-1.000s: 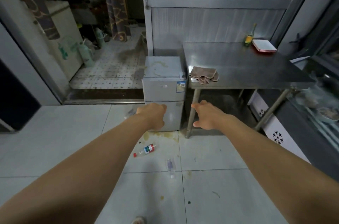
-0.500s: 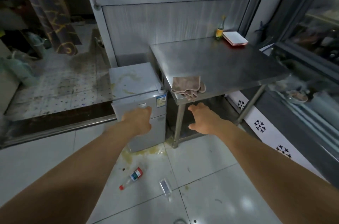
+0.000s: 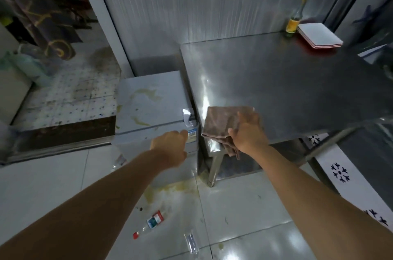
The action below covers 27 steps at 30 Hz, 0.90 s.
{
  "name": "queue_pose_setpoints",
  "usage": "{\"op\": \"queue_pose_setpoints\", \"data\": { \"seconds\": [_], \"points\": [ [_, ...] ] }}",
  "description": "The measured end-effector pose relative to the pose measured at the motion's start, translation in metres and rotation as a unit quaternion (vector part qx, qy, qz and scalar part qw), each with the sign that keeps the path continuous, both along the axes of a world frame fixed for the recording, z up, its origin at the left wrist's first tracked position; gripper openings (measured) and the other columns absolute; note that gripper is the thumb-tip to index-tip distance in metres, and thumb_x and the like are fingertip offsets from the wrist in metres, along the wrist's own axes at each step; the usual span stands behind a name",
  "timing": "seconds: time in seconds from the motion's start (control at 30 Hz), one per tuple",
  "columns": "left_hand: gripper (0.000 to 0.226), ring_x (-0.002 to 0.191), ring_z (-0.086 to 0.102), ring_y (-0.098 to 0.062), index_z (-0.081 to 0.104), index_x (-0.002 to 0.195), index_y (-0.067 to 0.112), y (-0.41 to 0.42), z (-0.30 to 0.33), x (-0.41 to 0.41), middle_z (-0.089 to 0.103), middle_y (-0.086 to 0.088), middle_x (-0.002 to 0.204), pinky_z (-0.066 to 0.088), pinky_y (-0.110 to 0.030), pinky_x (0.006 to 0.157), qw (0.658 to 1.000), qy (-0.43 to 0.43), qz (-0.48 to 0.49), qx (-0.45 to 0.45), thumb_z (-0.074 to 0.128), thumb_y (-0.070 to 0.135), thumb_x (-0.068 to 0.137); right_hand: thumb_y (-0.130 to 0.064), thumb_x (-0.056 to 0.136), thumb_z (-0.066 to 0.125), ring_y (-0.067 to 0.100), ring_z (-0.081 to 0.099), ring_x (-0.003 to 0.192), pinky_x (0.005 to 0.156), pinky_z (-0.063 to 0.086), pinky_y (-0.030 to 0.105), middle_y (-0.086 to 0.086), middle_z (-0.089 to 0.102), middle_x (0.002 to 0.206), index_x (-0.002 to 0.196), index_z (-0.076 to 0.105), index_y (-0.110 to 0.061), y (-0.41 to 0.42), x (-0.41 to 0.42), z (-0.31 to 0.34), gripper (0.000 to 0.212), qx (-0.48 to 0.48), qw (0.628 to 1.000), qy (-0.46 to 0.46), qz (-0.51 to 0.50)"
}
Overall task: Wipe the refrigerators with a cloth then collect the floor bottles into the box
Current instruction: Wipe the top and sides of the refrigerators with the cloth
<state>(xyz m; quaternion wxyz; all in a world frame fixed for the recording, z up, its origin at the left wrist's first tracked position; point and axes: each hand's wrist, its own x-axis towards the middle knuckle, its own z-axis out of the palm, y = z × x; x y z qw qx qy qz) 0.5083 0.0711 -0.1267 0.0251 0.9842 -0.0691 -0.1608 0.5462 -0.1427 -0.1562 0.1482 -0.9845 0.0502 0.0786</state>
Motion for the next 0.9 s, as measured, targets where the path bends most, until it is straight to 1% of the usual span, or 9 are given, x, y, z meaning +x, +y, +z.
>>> {"op": "queue_pose_setpoints", "data": {
  "seconds": [0.07,0.17,0.27,0.37,0.5,0.6,0.7,0.8,0.9],
  "points": [
    [0.043,0.108,0.053,-0.025,0.04,0.126,0.019,-0.004,-0.01,0.017,0.055,-0.006,0.119,0.039,-0.033,0.076,1.0,-0.008,-0.001,0.004,0.053,0.024,0.085,-0.05,0.094,0.042,0.041,0.005,0.142,0.113,0.018,0.052,0.018,0.003,0.155,0.145,0.018,-0.026,-0.002,0.018,-0.014,0.062,-0.005,1.0,0.011,0.007],
    [0.042,0.111,0.052,-0.025,0.041,0.126,0.019,-0.004,-0.02,0.035,0.054,-0.005,0.12,0.037,-0.034,0.078,1.0,-0.002,0.003,0.007,0.053,0.024,0.086,-0.057,0.092,0.04,0.04,0.002,0.143,0.115,0.01,0.052,0.014,0.005,0.156,0.147,0.015,-0.031,0.0,0.03,-0.03,0.065,-0.025,0.999,0.028,0.02],
    [0.044,0.116,0.05,-0.025,0.04,0.128,0.021,0.002,-0.027,0.044,0.053,-0.006,0.124,0.041,-0.037,0.088,1.0,0.009,-0.003,0.006,0.054,0.026,0.087,-0.052,0.091,0.048,0.042,0.011,0.14,0.113,0.018,0.051,0.018,0.014,0.153,0.144,0.022,-0.028,0.01,0.033,-0.037,0.064,-0.061,0.998,0.001,0.013],
    [0.044,0.116,0.05,-0.024,0.041,0.129,0.021,0.013,-0.029,0.047,0.054,-0.005,0.124,0.042,-0.037,0.088,1.0,0.02,-0.012,0.001,0.056,0.028,0.088,-0.029,0.089,0.058,0.041,0.021,0.134,0.11,0.029,0.047,0.025,0.023,0.144,0.14,0.034,-0.016,0.023,0.035,-0.036,0.057,-0.021,1.0,-0.02,-0.007],
    [0.041,0.114,0.051,-0.025,0.043,0.125,0.02,0.035,-0.025,0.048,0.054,-0.006,0.122,0.043,-0.038,0.088,1.0,0.023,-0.01,-0.012,0.056,0.027,0.087,-0.004,0.089,0.048,0.037,0.036,0.123,0.098,0.035,0.04,0.022,0.034,0.135,0.132,0.047,-0.01,0.035,0.037,-0.03,0.043,0.057,0.998,-0.003,-0.029],
    [0.039,0.113,0.052,-0.025,0.045,0.122,0.021,0.063,-0.015,0.047,0.054,-0.005,0.122,0.043,-0.036,0.088,0.999,0.025,-0.005,-0.027,0.054,0.025,0.085,-0.002,0.089,0.05,0.036,0.043,0.118,0.097,0.042,0.039,0.021,0.038,0.132,0.129,0.05,-0.007,0.052,0.035,-0.016,0.041,0.064,0.997,-0.004,-0.041],
    [0.04,0.111,0.052,-0.026,0.044,0.124,0.022,0.099,0.0,0.048,0.052,-0.005,0.121,0.042,-0.035,0.086,0.999,0.018,-0.016,-0.024,0.054,0.026,0.086,0.002,0.088,0.053,0.029,0.045,0.112,0.092,0.047,0.031,0.017,0.04,0.126,0.129,0.05,-0.007,0.084,0.03,0.003,0.042,0.058,0.997,-0.052,-0.025],
    [0.041,0.108,0.053,-0.025,0.045,0.125,0.02,0.141,0.015,0.051,0.052,-0.006,0.119,0.042,-0.033,0.08,0.998,0.009,-0.046,-0.033,0.056,0.024,0.086,-0.009,0.088,0.051,0.037,0.047,0.109,0.088,0.042,0.038,0.022,0.043,0.123,0.125,0.053,-0.007,0.126,0.025,0.023,0.037,0.073,0.995,-0.063,-0.016],
    [0.04,0.109,0.053,-0.025,0.045,0.123,0.017,0.184,0.024,0.056,0.053,-0.007,0.12,0.047,-0.035,0.084,0.996,0.009,-0.084,-0.028,0.056,0.026,0.086,-0.019,0.089,0.048,0.034,0.057,0.1,0.071,0.045,0.037,0.016,0.052,0.112,0.111,0.052,-0.011,0.166,0.013,0.038,0.024,0.105,0.99,-0.096,-0.018]
  ]
}}
